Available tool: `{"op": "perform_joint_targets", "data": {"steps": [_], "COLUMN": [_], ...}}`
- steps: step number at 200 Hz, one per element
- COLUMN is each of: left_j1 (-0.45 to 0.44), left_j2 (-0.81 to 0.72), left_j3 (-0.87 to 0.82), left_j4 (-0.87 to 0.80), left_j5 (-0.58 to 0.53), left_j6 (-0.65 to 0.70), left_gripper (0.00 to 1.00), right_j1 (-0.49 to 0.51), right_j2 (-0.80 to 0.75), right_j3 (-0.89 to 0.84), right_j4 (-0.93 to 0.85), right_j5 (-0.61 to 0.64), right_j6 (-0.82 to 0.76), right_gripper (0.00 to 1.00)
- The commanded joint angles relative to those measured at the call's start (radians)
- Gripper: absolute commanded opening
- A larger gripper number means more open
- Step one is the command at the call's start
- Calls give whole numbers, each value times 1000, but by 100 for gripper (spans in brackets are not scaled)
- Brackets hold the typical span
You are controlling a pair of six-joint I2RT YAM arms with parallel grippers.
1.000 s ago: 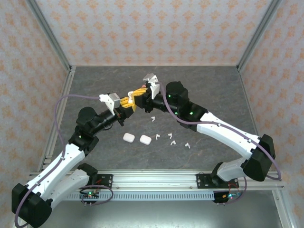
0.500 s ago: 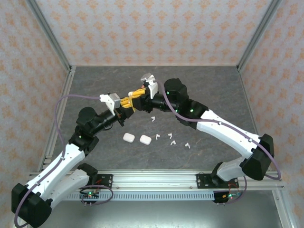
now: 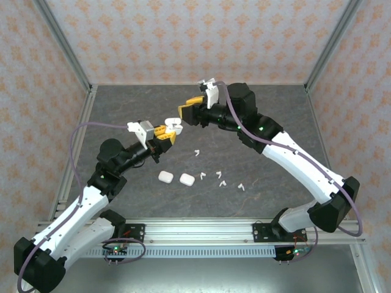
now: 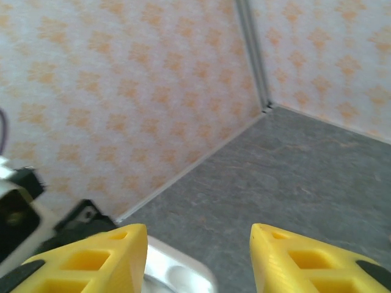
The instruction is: Insert the wireless bluetooth earbuds into the charging case
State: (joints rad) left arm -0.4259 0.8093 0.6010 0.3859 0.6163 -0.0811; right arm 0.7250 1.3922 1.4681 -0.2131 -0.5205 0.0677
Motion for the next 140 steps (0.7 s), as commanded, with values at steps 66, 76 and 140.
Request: {"op": "perform_joint_targets", "data": {"steps": [66,76,140], "left_j1": [-8,-7,-9], "left_j2": [-27,-31,-46], "left_j3": [7,6,2], "left_j4": [29,26,7], "left_j5": [-2,-3,-5], "left_j6": [1,3,11], "left_gripper": [0,0,0], "right_j1": [-150,-151,-121], "right_j2": [136,176,407], "right_j3": [-60,-66,-130], "right_j4": [-173,-192,-159], "right_j5": [129,146,199], "right_j6": [207,192,200], "right_gripper": [48,49,64]}}
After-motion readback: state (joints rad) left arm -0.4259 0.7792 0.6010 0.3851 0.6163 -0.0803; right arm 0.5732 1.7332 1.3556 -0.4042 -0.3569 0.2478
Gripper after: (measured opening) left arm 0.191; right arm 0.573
